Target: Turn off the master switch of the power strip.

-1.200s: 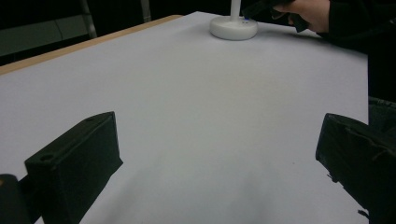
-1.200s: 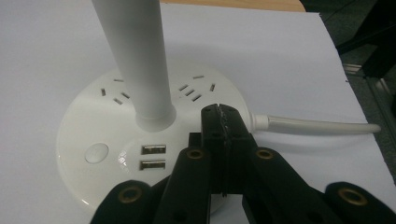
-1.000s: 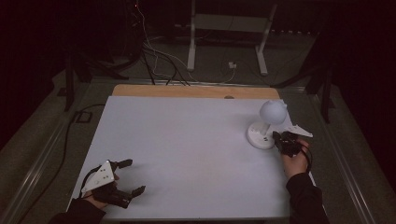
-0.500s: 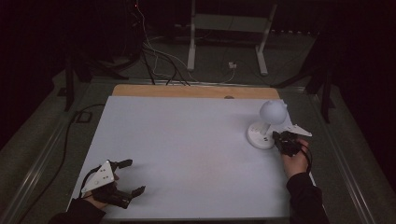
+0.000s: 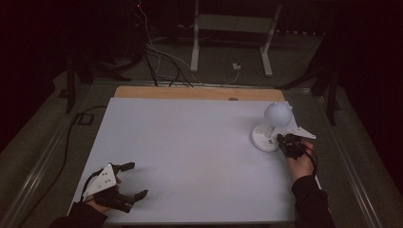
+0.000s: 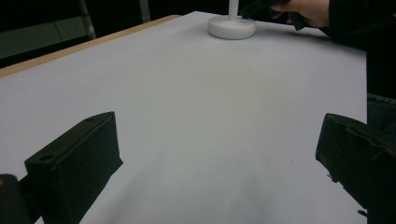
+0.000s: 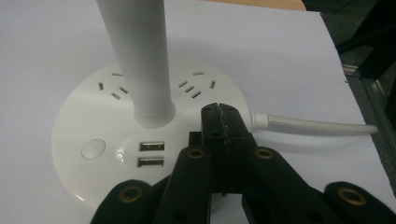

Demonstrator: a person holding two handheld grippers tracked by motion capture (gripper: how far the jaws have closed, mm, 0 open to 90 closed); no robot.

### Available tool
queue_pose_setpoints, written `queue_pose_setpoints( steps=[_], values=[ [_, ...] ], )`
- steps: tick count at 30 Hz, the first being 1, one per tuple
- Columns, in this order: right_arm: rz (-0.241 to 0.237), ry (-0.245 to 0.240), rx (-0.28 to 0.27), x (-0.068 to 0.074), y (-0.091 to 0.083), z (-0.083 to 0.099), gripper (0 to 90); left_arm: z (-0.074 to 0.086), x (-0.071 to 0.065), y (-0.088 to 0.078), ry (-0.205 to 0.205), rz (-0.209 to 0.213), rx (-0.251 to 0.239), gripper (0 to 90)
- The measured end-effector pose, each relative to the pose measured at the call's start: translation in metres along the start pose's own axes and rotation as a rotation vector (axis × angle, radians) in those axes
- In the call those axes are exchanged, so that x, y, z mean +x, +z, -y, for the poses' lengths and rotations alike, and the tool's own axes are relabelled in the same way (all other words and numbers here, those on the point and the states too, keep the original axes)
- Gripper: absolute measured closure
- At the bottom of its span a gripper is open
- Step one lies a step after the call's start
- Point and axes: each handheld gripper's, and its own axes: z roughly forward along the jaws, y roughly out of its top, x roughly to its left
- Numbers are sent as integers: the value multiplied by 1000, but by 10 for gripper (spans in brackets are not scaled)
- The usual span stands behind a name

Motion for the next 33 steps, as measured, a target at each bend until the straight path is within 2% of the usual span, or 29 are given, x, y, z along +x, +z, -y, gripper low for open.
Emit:
queue_pose_setpoints(
  steps=[3,5,7,9,11,12,16,18,23,26,33],
  values=[
    [11,-31,-8,1,1,0,900,0,0,0,-1,1,0,4],
    [23,-32,0,2,2,-1,900,0,1,1,-4,1,-2,4],
    [24,-27,-7,2,2,-1,900,0,1,1,-5,0,0,4],
    [16,3,-26,-1,-1,-2,900,0,1,1,-8,-1,-3,4],
    [32,-21,-43,0,-4,-1,900,0,1,1,-9,-2,-4,4],
    [26,-16,-60,0,-6,-1,900,0,2,1,-9,-2,-4,4],
    [9,30,-107,-5,-18,-10,899,0,1,1,-6,-2,-3,4],
    [2,40,-107,-4,-21,-11,888,0,1,0,-7,-4,-4,4],
    [-10,29,-102,-1,-23,-10,834,0,1,0,-6,-5,-4,4],
    [-16,24,-113,0,-26,-8,704,0,1,0,-4,-1,-4,3],
    [-49,38,-144,0,-36,-7,497,0,2,0,-6,-2,-7,4]
  ],
)
